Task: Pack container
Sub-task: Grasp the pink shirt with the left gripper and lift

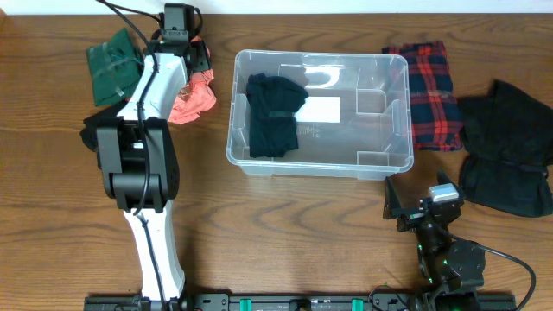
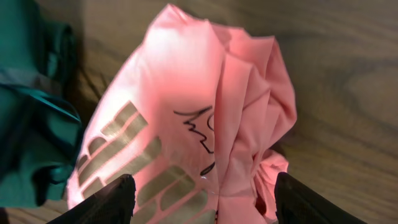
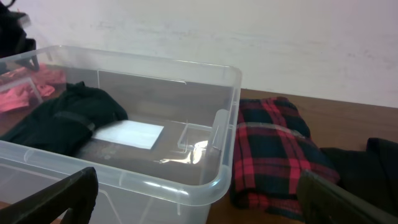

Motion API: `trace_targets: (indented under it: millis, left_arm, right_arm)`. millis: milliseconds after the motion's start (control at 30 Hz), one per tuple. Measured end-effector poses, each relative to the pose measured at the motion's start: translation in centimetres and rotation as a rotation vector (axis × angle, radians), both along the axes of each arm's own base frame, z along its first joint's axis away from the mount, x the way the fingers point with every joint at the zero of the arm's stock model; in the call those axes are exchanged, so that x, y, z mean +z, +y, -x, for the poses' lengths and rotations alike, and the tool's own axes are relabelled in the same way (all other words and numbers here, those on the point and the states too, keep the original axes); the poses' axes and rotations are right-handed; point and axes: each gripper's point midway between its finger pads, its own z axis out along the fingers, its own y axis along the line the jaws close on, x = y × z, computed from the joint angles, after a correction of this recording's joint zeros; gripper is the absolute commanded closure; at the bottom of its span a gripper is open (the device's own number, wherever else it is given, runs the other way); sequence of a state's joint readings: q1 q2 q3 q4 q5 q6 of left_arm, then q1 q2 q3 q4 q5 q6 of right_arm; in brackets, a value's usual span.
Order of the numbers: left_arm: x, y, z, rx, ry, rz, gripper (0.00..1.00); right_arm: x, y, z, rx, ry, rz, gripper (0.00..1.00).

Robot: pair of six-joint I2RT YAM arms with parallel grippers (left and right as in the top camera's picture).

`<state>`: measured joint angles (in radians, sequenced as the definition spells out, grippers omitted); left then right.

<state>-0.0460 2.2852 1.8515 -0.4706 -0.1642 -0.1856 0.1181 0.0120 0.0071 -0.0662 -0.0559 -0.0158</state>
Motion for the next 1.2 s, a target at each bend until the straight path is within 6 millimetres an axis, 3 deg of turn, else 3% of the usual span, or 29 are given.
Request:
trace_targets:
  millis: [300, 867, 1067, 1200]
  left_arm:
    - [-2.3, -0.9, 1.4, -0.016, 0.080, -0.004, 0.28]
    - [-4.1, -1.1, 2.6, -0.022, 0.132, -0.008, 0.20]
    - [-4.4, -1.0, 2.8, -0.020, 0.148, -0.013, 0.37]
    - [-4.5, -0.7, 3.2, -0.014, 0.161, -0.025, 0.61]
  right_arm:
    - [0.0, 0.0, 0.0, 0.000, 0.000, 0.000, 0.01]
    - [0.0, 0.0, 0.0, 0.000, 0.000, 0.000, 0.01]
    - [0.0, 0.0, 0.0, 0.000, 0.000, 0.000, 0.01]
    - [0.0, 0.0, 0.0, 0.000, 0.000, 0.000, 0.01]
